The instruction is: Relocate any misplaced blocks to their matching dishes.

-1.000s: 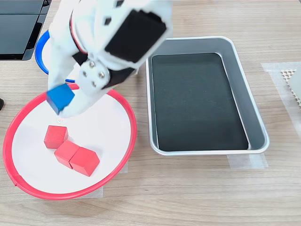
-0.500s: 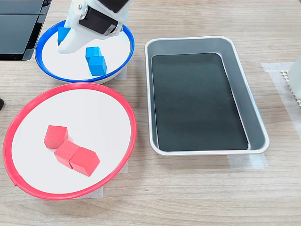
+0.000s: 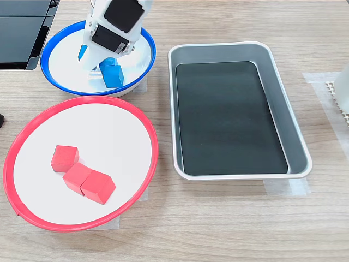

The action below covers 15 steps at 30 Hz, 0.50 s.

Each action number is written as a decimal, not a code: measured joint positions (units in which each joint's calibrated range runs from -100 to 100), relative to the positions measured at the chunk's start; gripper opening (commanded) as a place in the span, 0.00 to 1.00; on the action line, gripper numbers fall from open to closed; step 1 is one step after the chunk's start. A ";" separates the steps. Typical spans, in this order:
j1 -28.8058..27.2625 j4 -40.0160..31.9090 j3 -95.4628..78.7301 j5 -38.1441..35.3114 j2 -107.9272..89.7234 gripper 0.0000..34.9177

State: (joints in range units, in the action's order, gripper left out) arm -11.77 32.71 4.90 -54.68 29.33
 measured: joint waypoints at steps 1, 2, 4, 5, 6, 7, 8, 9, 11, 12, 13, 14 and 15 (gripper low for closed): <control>-0.44 0.24 0.64 0.29 0.60 0.01; -0.44 0.33 0.73 0.34 0.68 0.01; -0.44 0.49 0.73 0.34 0.77 0.02; -0.35 0.49 0.73 0.34 0.77 0.03; -0.27 0.49 0.73 0.34 0.77 0.05; -0.27 0.49 0.73 0.34 0.77 0.07; -0.27 0.49 0.73 0.34 0.77 0.07; -0.27 0.57 0.73 0.34 0.77 0.08; -0.35 0.90 0.82 0.34 0.77 0.11; -0.35 1.06 0.82 0.34 0.77 0.13; -0.35 1.14 0.82 0.34 0.77 0.16; -0.35 1.14 0.82 0.34 0.77 0.19; -0.35 1.14 0.82 0.34 0.77 0.21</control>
State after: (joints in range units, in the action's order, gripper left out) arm -12.12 33.85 5.72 -54.33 30.09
